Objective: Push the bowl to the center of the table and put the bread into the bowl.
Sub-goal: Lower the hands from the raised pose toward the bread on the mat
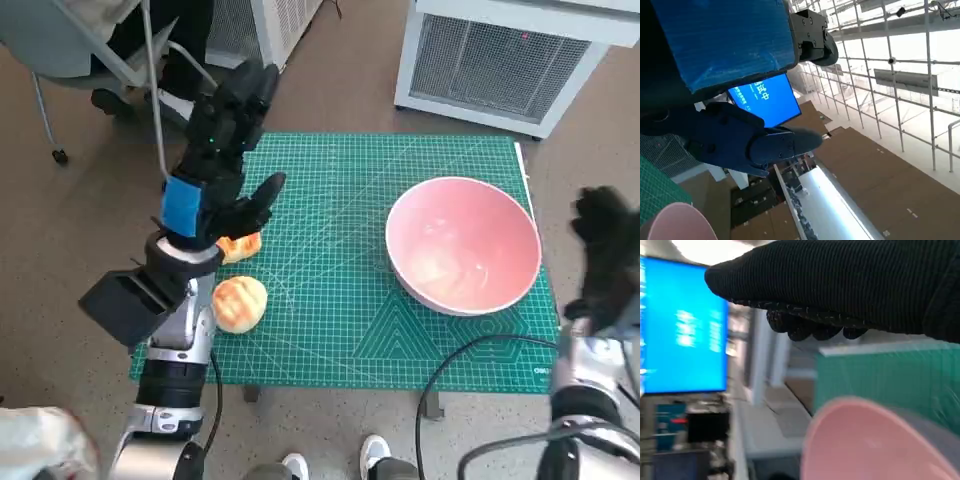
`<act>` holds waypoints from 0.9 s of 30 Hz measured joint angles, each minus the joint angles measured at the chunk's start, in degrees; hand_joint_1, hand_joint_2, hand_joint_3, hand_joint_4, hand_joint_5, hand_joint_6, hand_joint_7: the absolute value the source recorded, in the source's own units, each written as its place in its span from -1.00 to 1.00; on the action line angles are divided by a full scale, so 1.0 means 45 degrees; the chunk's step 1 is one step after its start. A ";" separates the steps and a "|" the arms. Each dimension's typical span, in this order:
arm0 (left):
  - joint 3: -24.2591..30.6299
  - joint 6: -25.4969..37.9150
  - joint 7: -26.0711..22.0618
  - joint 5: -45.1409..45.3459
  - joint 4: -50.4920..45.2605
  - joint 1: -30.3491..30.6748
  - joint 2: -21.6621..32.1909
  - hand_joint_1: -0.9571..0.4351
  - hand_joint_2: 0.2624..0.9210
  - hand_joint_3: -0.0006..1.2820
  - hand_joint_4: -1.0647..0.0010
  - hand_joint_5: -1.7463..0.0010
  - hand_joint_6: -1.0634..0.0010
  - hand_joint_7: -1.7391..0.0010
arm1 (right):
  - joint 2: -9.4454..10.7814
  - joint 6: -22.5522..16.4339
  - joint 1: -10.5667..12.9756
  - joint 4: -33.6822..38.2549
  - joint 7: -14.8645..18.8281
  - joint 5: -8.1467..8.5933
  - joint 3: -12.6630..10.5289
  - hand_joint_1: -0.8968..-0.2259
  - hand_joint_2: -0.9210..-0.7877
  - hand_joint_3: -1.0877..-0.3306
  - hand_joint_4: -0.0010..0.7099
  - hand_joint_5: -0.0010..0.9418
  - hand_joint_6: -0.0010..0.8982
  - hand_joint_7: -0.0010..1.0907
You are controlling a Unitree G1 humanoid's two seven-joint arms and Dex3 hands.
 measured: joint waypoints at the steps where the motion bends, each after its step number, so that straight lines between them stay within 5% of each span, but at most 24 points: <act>1: 0.0018 0.0009 0.0021 0.0003 -0.0038 0.0037 0.0027 -0.34 1.00 -0.38 0.63 1.00 0.88 0.47 | 0.0096 0.0180 -0.0073 0.0026 0.0037 0.0079 -0.0034 0.13 -1.00 -0.29 -0.52 -0.99 -0.60 -0.76; 13: 0.0192 0.0146 0.0149 0.0079 -0.0717 0.0542 0.0435 -0.36 1.00 -0.39 0.63 1.00 0.79 0.57 | 0.1190 0.1871 -0.1031 0.0233 0.0082 0.0071 -0.0121 0.21 -1.00 -0.34 -0.36 -0.95 -0.44 -0.74; 27: 0.0436 0.0300 0.0736 0.0370 -0.1411 0.1329 0.0829 -0.37 1.00 -0.41 0.61 1.00 0.64 0.72 | 0.1974 0.2085 -0.1579 0.0309 -0.0125 -0.0449 0.0411 0.16 -1.00 -0.34 -0.35 -0.98 -0.42 -0.77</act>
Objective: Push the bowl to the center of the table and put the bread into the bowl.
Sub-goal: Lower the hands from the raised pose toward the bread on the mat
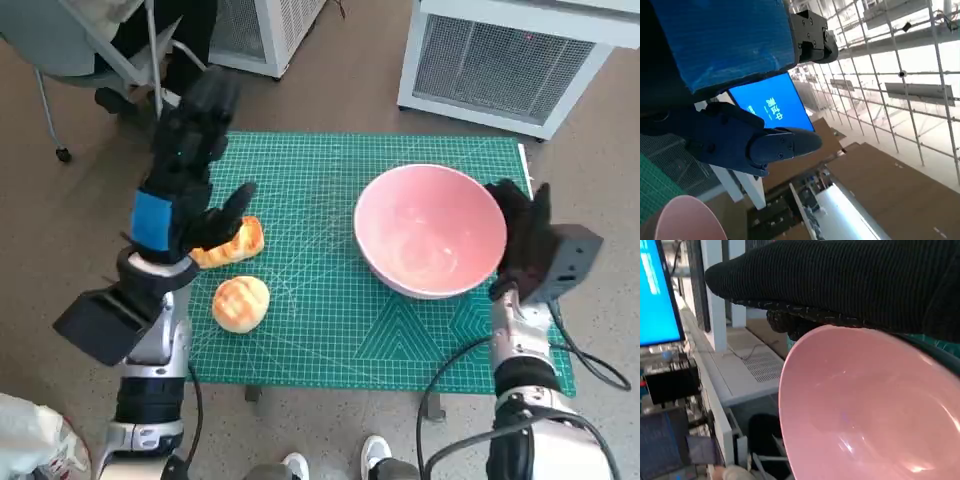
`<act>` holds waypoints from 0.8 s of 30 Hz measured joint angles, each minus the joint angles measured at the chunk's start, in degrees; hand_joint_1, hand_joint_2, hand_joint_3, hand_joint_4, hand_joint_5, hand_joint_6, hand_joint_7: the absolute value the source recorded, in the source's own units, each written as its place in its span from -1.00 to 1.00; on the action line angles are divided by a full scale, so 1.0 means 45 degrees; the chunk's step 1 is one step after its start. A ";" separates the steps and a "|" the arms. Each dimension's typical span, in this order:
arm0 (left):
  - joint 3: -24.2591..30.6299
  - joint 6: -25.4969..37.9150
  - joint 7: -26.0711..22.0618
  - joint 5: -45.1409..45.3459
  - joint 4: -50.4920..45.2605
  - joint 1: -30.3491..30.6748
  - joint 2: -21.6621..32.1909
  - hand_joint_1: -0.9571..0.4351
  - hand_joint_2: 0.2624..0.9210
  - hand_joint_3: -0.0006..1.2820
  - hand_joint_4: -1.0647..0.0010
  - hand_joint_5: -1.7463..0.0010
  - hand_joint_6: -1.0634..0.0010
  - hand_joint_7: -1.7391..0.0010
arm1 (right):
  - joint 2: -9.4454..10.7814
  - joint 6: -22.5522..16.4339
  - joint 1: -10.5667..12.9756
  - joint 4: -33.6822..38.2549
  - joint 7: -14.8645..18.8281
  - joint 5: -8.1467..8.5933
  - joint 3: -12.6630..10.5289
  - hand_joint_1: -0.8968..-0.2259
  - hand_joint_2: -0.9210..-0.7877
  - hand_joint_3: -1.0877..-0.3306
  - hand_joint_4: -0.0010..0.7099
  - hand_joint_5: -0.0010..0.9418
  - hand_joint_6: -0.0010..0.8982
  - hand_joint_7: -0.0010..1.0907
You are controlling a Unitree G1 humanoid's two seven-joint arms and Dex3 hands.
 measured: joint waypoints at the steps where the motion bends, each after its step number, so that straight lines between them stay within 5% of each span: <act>1: 0.0016 0.0004 0.0045 0.0038 -0.0029 0.0053 0.0011 -0.37 1.00 -0.41 0.60 1.00 0.63 0.74 | 0.0042 0.0000 -0.0038 0.0002 -0.0011 -0.0009 0.0032 0.16 -1.00 -0.35 -0.34 -0.98 -0.42 -0.77; 24: 0.0471 0.0003 0.0797 0.0382 -0.0730 0.1006 0.0448 -0.37 1.00 -0.42 0.62 1.00 0.52 0.88 | 0.1342 0.0854 -0.1446 0.0114 -0.0245 -0.0398 0.0409 0.28 -1.00 -0.31 -0.35 -1.00 -0.41 -0.80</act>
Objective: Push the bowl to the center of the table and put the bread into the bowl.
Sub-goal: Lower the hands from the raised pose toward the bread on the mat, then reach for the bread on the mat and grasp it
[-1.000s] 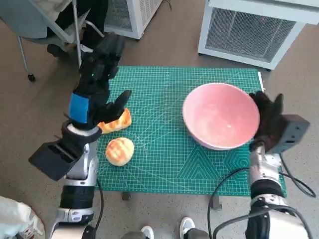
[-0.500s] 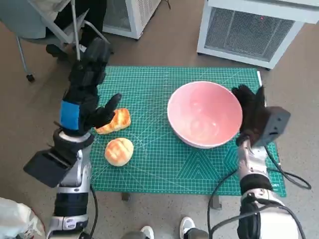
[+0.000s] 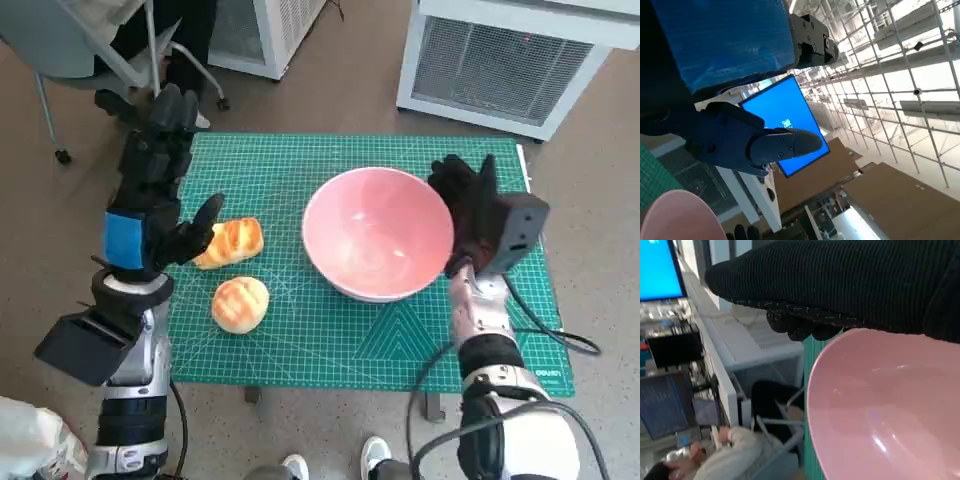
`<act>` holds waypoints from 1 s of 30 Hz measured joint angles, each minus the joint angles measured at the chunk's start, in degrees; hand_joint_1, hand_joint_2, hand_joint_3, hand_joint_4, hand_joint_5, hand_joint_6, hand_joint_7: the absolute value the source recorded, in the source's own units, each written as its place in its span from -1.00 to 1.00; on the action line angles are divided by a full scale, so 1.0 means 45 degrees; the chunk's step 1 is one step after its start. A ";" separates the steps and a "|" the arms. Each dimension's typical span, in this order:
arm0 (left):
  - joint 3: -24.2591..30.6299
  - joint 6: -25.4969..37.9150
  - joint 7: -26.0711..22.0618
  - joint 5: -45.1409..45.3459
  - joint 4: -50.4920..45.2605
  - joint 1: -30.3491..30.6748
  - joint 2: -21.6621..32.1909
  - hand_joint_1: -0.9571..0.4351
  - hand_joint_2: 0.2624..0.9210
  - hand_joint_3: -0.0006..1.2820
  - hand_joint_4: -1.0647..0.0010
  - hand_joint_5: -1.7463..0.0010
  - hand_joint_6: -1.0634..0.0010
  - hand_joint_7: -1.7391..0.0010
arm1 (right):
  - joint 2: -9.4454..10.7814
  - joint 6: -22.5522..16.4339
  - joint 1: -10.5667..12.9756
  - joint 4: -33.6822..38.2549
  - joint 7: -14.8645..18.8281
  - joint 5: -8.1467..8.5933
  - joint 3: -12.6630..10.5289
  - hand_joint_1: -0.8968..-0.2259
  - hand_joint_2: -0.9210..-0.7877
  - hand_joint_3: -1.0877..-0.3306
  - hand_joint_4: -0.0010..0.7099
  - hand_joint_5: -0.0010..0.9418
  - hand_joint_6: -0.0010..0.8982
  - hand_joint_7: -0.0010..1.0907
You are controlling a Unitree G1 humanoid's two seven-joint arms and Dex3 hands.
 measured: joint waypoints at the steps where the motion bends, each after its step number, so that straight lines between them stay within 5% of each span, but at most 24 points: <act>1: 0.0013 -0.0009 0.0040 0.0076 0.0001 0.0022 0.0036 -0.36 1.00 -0.42 0.62 1.00 0.52 0.89 | -0.0004 -0.0006 -0.0036 -0.0001 -0.0011 -0.0121 0.0109 0.29 -1.00 -0.31 -0.37 -1.00 -0.41 -0.80; 12: 0.0090 -0.0093 0.0640 0.3039 0.0450 0.0235 0.1745 -0.37 1.00 -0.36 0.62 1.00 0.56 0.92 | -0.0708 -0.1945 -0.0427 -0.0330 -0.0814 -0.1835 0.1584 0.26 -1.00 -0.31 -0.37 -0.99 -0.44 -0.83; 18: -0.0178 0.1161 0.0490 0.4751 0.1220 -0.0165 0.3481 -0.39 1.00 -0.37 0.61 0.99 0.54 0.93 | -0.1455 -0.4156 -0.0782 -0.1019 -0.0797 -0.2037 0.1836 0.09 -1.00 -0.24 -0.32 -0.98 -0.43 -0.83; 20: -0.0354 0.1676 0.0239 0.5006 0.1448 -0.0397 0.3930 -0.39 1.00 -0.39 0.59 0.99 0.53 0.93 | -0.1593 -0.4981 -0.0865 -0.1319 -0.0433 -0.1830 0.1799 0.06 -1.00 -0.23 -0.30 -0.97 -0.42 -0.82; 24: -0.0933 0.2651 -0.0453 0.5475 0.1972 -0.1187 0.4642 -0.38 1.00 -0.46 0.55 0.98 0.51 0.93 | -0.1646 -0.6714 -0.0920 -0.2247 0.1095 -0.0830 0.1652 0.02 -1.00 -0.21 -0.25 -0.96 -0.38 -0.81; 30: -0.2014 0.4067 -0.1610 0.6140 0.2770 -0.2597 0.5216 -0.28 1.00 -0.70 0.55 0.99 0.48 0.94 | -0.1258 -0.8365 -0.0896 -0.3940 0.3692 0.1054 0.1716 -0.03 -1.00 -0.18 -0.18 -0.95 -0.34 -0.80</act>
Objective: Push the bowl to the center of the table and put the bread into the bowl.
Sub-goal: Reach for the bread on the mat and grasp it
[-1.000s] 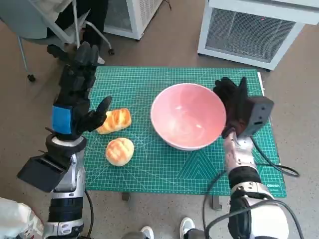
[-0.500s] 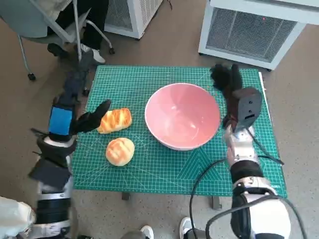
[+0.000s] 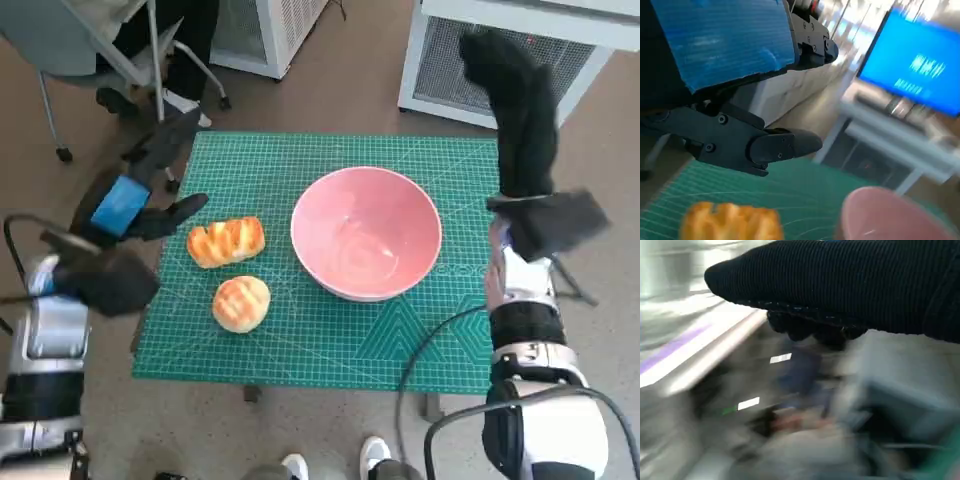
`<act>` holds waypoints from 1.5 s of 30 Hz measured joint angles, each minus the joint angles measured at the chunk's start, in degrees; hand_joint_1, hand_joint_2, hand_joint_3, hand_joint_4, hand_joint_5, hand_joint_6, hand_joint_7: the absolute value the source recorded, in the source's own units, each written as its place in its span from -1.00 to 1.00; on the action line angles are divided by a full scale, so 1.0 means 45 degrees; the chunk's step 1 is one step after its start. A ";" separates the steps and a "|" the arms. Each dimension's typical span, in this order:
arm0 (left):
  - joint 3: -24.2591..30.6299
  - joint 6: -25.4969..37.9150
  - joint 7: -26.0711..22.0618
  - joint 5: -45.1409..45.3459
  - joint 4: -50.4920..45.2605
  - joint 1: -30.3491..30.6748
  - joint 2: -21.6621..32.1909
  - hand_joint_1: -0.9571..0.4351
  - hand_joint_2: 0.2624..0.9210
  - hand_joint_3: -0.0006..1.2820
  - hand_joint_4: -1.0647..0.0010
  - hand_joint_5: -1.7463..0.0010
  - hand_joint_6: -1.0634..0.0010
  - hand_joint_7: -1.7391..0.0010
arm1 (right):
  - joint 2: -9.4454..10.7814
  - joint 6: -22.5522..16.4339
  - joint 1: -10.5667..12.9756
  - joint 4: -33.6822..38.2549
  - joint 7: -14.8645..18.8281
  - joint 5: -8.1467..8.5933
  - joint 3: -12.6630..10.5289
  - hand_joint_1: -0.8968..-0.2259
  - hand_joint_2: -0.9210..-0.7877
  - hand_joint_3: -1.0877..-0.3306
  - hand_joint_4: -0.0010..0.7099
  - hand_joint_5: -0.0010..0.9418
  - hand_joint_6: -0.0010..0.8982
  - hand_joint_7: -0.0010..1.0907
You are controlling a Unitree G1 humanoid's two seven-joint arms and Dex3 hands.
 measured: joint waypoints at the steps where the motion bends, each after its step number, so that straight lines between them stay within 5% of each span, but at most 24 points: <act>1: -0.0244 0.0315 -0.0244 0.0185 0.0134 -0.0250 0.0066 -0.26 1.00 -0.73 0.56 0.99 0.47 0.94 | 0.0050 -0.0201 0.0014 -0.0260 0.0429 0.0240 0.0059 -0.03 -1.00 -0.17 -0.18 -0.95 -0.34 -0.80; 6: -0.1646 0.1987 -0.1572 0.1377 0.0844 -0.1329 0.0295 -0.12 0.85 -0.94 0.66 1.00 0.42 0.96 | 0.0097 -0.0897 0.0269 -0.1186 0.1570 0.0961 0.0244 -0.05 -1.00 -0.15 -0.17 -0.96 -0.33 -0.79; 17: -0.3956 0.5463 -0.4172 0.3151 0.1935 -0.3188 0.0000 -0.08 0.77 -1.00 0.80 1.00 0.39 0.97 | 0.0107 -0.1314 0.1241 -0.2353 0.2044 0.1048 0.0643 0.04 -1.00 -0.12 -0.22 -0.99 -0.34 -0.79; 45: -0.5450 0.5633 -0.4542 0.3262 0.4740 -0.4378 -0.1177 -0.17 0.74 -1.00 0.86 1.00 0.46 1.00 | -0.0105 -0.1342 0.1393 -0.2490 0.1794 0.0788 0.0697 0.01 -1.00 -0.08 -0.24 -1.00 -0.35 -0.79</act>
